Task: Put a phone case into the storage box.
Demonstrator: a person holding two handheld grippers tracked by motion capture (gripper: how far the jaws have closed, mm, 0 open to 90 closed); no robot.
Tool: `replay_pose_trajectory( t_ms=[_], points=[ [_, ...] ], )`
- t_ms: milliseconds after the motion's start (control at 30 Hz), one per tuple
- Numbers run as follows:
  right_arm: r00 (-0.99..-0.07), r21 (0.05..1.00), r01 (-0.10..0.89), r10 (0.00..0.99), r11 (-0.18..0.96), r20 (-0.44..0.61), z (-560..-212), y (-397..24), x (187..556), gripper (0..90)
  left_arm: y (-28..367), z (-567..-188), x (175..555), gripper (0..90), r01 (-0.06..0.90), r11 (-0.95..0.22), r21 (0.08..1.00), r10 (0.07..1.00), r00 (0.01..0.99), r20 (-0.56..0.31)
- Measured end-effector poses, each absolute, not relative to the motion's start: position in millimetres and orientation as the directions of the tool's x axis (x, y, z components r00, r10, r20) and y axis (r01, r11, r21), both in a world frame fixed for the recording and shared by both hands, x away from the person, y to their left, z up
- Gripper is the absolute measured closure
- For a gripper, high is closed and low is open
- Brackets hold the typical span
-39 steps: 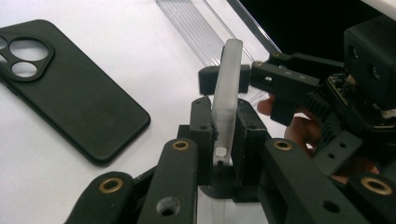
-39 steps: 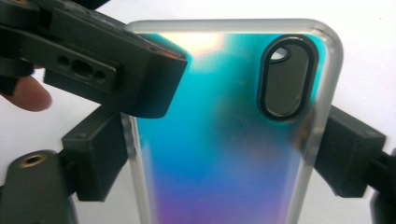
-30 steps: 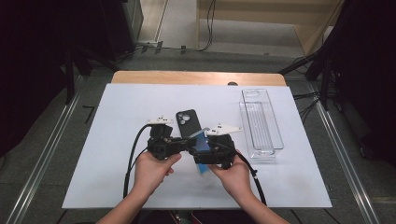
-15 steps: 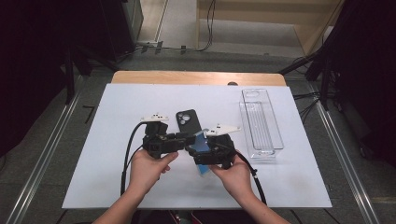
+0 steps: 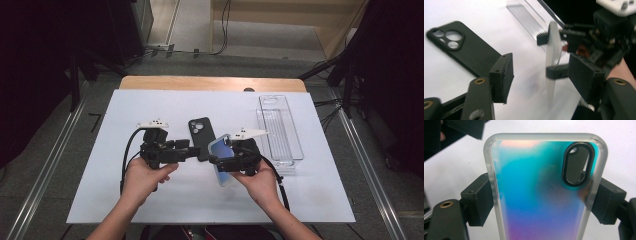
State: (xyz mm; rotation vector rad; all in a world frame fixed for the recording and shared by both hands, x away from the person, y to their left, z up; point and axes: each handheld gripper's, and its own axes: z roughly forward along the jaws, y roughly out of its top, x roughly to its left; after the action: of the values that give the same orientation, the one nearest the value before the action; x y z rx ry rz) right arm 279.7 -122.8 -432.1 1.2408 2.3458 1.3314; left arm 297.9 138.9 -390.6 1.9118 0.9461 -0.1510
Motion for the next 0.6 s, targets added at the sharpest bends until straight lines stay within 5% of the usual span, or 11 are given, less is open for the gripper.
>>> replay_pose_trajectory(
  t_ms=[333, 600],
  points=[
    [-0.716, 0.78, 0.557, 0.64, 0.283, 0.279, -424.5, -133.4, 284.6, 15.4, 147.4, -408.9, 299.7, 29.1, 0.586, -0.369, 0.722, 0.417, 0.798, -0.435],
    [-0.741, 0.778, 0.555, 0.601, 0.295, 0.3, -421.0, -141.8, 287.5, 15.4, 151.4, -425.3, 300.3, 28.3, 0.546, -0.44, 0.713, 0.41, 0.829, -0.381]
  ],
)
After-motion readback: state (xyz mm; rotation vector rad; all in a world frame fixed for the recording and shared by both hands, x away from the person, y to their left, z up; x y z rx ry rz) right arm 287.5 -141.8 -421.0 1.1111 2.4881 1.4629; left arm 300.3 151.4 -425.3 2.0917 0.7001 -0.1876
